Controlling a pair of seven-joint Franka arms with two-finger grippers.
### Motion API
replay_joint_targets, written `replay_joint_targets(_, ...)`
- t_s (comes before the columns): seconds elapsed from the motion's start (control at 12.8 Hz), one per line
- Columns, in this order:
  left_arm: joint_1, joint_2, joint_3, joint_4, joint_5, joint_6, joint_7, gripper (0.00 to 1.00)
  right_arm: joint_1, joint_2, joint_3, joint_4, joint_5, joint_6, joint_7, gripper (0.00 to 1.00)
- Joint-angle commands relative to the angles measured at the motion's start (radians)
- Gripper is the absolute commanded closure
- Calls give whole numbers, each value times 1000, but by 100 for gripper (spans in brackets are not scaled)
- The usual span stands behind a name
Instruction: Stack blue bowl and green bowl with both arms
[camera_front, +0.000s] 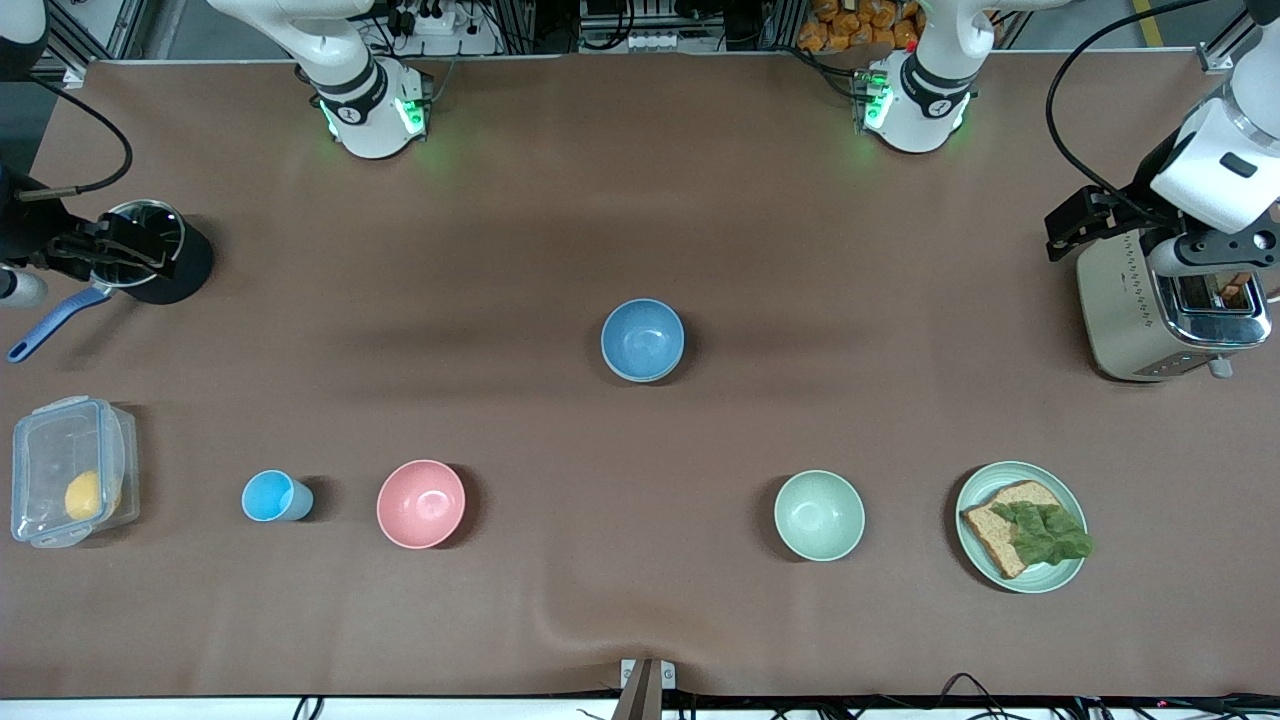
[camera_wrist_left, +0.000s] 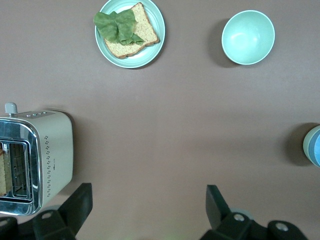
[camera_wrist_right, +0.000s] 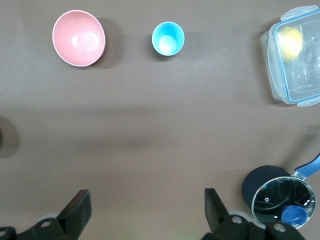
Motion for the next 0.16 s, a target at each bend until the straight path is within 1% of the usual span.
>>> replay_joint_targets(0.0, -5, -7, 5, 10, -9, -19, 26, 0, -3, -17, 5, -16, -17, 0, 2, 0)
replay_joint_targets(0.08, -5, -5, 6, 10, -9, -19, 25, 0, -3, -17, 5, -15, -17, 0, 1, 0)
